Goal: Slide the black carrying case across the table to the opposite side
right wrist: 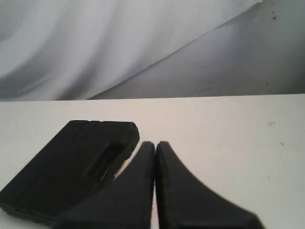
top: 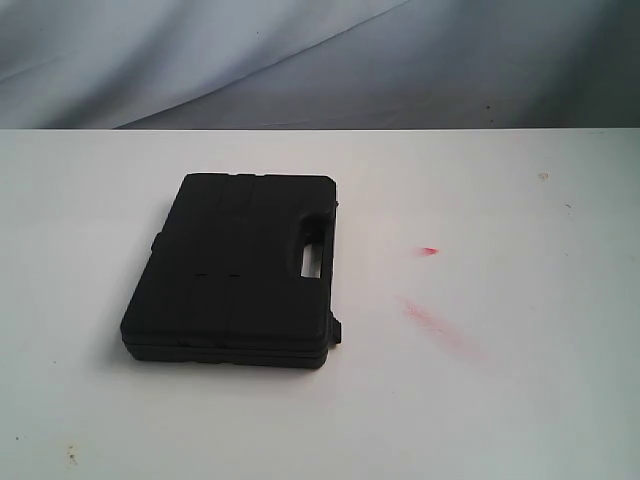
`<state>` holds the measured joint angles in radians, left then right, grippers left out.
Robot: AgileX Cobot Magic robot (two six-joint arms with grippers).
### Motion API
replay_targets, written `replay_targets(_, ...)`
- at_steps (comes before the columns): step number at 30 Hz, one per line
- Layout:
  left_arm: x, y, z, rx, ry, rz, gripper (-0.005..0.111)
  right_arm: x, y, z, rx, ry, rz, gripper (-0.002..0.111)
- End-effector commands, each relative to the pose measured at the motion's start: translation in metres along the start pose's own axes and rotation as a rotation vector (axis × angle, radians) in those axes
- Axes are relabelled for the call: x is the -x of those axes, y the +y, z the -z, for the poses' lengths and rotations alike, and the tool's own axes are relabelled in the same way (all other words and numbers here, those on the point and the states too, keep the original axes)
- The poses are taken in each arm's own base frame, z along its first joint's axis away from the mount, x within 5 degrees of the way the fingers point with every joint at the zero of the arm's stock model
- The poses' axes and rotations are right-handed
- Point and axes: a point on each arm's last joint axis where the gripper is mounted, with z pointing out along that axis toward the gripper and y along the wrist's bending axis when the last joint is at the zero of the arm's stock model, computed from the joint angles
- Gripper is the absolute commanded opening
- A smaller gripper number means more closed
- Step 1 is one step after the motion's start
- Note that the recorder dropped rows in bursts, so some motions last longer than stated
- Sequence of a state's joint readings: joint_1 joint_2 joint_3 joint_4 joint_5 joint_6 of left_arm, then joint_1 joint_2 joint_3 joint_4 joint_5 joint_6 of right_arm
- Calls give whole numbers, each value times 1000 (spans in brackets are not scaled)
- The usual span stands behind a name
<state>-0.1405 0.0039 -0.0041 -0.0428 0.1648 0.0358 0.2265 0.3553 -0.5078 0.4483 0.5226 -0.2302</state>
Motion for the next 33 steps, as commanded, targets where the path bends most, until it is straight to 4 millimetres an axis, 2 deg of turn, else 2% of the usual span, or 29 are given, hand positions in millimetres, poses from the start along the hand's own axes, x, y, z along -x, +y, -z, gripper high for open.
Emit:
replay_targets(1,0,0,0,3,-10,8,0,26,3,-17,12,92,4,0)
replay_targets(4,0,0,0,3,-10,8,0,43,5,-36,43,123,-75,0)
replay_targets(7,0,0,0,3,-10,8,0,51,2,-60,46,209,-106,0)
replay_targets(14,0,0,0,3,-10,8,0,55,-4,-98,35,320,-187,0)
replay_targets(22,0,0,0,3,-10,8,0,45,11,-146,66,426,-191,0)
replay_targets(33,0,0,0,3,-10,8,0,14,58,-222,45,613,-110,0)
